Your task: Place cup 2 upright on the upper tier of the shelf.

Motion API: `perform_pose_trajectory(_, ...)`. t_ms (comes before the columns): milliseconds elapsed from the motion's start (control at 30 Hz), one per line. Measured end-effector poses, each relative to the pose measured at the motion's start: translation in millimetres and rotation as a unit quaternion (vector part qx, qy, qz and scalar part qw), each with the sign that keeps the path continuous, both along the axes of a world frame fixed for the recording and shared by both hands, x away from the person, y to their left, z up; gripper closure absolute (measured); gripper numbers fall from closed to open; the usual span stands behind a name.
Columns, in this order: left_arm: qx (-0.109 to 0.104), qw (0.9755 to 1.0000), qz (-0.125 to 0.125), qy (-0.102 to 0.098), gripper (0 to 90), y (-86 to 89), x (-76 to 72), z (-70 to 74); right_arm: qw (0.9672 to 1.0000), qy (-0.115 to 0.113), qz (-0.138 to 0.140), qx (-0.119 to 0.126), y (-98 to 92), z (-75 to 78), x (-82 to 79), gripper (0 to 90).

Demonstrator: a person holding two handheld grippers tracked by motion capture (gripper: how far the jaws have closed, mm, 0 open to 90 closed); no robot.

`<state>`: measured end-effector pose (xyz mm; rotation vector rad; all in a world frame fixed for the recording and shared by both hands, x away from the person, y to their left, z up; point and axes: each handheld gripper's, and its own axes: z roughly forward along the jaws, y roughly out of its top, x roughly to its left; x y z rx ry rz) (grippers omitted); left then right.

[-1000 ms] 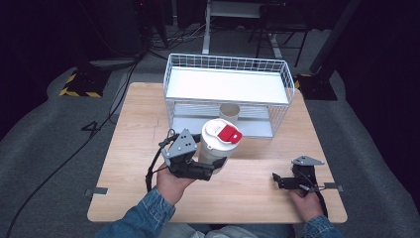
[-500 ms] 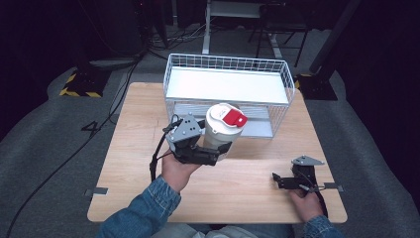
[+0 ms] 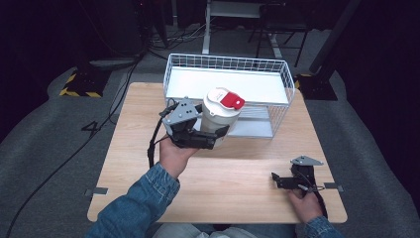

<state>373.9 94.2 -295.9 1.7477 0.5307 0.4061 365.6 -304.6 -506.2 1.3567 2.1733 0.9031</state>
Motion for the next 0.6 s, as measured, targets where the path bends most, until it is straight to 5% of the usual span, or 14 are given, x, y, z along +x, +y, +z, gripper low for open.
perform_pose_trajectory(600, -0.019, 0.9996, 0.017, -0.011, 13.4, 1.6, 34.6, 31.5, 1.0, 0.0, 0.0, 0.0, 0.0, 0.0, 0.0, 0.9)
